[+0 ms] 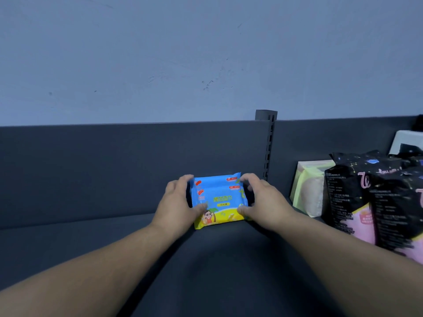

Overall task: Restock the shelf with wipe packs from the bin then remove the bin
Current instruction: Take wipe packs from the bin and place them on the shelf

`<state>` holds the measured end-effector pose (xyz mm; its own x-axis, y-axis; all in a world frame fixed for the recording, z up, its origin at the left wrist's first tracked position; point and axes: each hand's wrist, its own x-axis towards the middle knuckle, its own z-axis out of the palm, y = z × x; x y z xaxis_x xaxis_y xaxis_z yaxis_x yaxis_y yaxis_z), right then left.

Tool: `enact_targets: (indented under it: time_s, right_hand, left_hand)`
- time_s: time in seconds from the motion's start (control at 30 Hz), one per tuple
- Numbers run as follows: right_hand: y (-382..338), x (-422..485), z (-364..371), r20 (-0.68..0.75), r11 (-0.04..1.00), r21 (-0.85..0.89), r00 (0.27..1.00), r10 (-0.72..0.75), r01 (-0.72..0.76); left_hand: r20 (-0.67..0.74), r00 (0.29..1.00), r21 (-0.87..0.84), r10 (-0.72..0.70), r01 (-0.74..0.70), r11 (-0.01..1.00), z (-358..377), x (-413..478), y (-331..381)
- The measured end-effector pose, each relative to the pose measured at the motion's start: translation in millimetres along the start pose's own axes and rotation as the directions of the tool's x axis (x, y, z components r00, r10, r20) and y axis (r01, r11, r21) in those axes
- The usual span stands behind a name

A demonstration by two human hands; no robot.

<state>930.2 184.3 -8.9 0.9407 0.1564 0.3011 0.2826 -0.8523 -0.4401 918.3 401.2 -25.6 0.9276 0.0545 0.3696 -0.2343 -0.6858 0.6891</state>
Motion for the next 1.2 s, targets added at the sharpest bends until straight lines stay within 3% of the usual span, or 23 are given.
enact_targets:
  time_s: [0.13,0.27,0.57,0.9,1.07,1.2]
  right_hand:
    - [-4.4,-14.4,-9.7,-0.019,0.999,-0.030,0.999,0.028,-0.029]
    - [-12.2,-43.2,-22.4,-0.047,0.992,-0.087,0.996,0.082,-0.086]
    - [-38.3,-147.5,-50.3,-0.233,0.933,-0.205,0.941,0.245,-0.294]
    - [-38.9,-306.8,-87.1,-0.416,0.765,-0.271,0.787,0.455,-0.585]
    - [-5.5,-379.3,-103.7,-0.482,0.657,-0.257,0.683,0.549,-0.709]
    - [42.1,-440.6,-107.9,-0.462,0.597,-0.250,0.636,0.618,-0.762]
  left_hand:
    - [-0.025,0.997,0.135,0.078,-0.074,0.988,-11.3,-7.7,9.8]
    - [0.049,0.982,0.231,0.183,-0.189,0.954,-14.4,-21.4,27.5]
    - [0.182,0.890,0.153,0.418,-0.446,0.882,-21.6,-72.3,74.4]
    - [0.334,0.706,-0.002,0.624,-0.662,0.750,19.7,-179.8,143.7]
    - [0.395,0.600,-0.007,0.696,-0.755,0.655,67.2,-237.6,179.3]
    - [0.443,0.569,-0.036,0.693,-0.761,0.647,122.1,-283.8,205.7]
